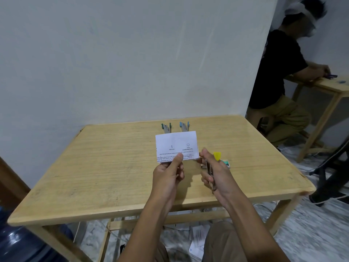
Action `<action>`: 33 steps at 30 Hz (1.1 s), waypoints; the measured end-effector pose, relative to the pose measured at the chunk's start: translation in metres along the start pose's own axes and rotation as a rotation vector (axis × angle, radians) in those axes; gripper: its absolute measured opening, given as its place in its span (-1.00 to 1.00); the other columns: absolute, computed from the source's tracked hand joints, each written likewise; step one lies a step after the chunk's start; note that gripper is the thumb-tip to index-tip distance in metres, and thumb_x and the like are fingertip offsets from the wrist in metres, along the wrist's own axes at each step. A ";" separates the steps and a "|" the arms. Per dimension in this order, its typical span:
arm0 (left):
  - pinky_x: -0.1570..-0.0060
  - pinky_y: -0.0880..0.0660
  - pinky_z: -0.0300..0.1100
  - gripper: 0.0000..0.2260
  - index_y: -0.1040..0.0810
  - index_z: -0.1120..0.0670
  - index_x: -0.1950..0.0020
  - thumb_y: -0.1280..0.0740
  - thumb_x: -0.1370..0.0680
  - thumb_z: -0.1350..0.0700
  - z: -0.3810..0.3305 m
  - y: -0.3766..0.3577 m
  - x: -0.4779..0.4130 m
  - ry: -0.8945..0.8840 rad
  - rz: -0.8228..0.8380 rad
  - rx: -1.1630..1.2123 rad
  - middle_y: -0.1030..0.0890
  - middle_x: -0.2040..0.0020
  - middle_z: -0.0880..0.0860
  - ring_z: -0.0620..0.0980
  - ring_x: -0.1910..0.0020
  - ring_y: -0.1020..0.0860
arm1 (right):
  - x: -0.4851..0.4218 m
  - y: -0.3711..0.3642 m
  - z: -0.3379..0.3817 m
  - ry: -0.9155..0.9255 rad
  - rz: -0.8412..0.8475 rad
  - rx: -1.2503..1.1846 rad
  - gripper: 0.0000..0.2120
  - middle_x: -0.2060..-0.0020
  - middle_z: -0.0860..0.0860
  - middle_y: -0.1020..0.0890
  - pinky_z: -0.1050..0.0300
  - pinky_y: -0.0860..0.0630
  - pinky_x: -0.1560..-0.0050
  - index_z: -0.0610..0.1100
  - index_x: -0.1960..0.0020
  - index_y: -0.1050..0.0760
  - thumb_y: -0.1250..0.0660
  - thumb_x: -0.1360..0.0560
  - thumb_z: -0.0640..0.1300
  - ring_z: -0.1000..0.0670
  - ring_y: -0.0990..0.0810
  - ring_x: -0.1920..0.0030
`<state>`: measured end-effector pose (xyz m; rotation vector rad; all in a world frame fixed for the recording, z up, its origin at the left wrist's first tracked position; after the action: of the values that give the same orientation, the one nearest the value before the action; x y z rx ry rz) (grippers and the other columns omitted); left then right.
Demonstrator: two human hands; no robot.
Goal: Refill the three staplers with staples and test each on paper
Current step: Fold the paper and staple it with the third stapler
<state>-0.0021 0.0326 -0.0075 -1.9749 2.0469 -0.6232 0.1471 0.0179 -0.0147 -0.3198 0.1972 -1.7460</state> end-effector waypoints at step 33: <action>-0.20 -0.46 -0.04 -0.58 -0.27 0.17 -0.39 -0.29 -0.56 0.25 0.025 -0.101 -0.175 -0.100 -0.201 -0.712 -0.48 -0.32 0.18 0.18 -0.25 -0.50 | -0.060 0.082 0.092 0.143 -0.283 0.408 -0.59 0.39 0.01 -0.25 0.14 -0.26 0.39 -0.35 0.03 -0.46 -0.38 -0.52 0.03 -0.03 -0.23 0.37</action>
<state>0.1103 0.2021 -0.0059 -2.5322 2.2130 0.2265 0.2630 0.0648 0.0410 0.0801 -0.1090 -2.0390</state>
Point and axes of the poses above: each hand's wrist, its own x-axis away from the middle knuckle, its own y-axis out of the back of the hand, z = x × y, the point moved 9 cm from there along -x, towards the middle knuckle
